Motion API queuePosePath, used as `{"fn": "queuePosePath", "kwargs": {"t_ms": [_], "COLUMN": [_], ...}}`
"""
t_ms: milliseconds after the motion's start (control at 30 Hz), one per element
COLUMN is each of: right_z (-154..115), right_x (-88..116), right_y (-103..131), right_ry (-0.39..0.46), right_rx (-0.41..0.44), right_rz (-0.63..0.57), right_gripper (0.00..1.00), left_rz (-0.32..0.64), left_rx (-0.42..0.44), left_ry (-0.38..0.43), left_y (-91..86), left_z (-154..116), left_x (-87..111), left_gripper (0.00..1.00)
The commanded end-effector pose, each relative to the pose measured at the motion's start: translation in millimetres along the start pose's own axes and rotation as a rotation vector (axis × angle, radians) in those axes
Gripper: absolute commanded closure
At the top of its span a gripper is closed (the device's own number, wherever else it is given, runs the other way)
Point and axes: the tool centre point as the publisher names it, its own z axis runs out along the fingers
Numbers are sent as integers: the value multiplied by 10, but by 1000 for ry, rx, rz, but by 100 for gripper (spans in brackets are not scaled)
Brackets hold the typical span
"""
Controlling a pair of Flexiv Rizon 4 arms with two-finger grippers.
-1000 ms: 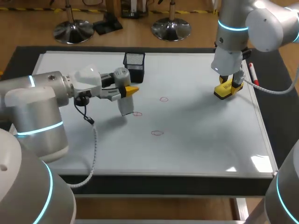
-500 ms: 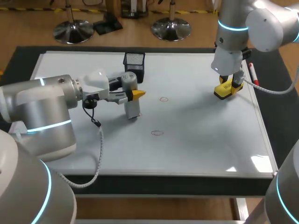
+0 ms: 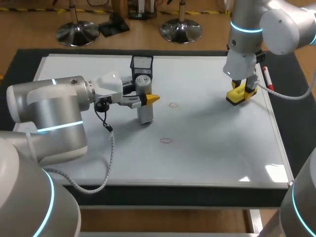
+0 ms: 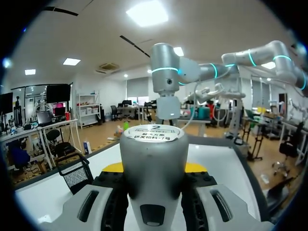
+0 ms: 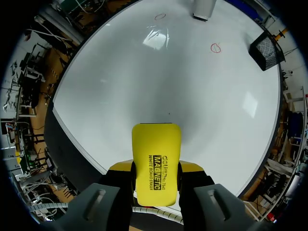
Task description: Pick up the inspection probe, press it on each red-marked spot on the whiteboard one by one, put down the probe, pick up the eraser, and wipe off all the red marks.
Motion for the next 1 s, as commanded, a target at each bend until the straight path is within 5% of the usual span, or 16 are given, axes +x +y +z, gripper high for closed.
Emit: {"fn": "queuePosePath", "kwargs": {"t_ms": [33,1000], "right_z": [-11,-11], "right_x": [-5,-5], "right_y": [-6,-6], "right_ry": [4,4], "right_rx": [3,3], "right_rz": [-1,-1], "right_gripper": [100,100], "left_rz": [0,3], "left_rx": [-10,-15], "left_ry": [1,8], "left_y": [7,46], "left_z": [28,12], "left_x": [-13,-16], "left_gripper": [100,100]}}
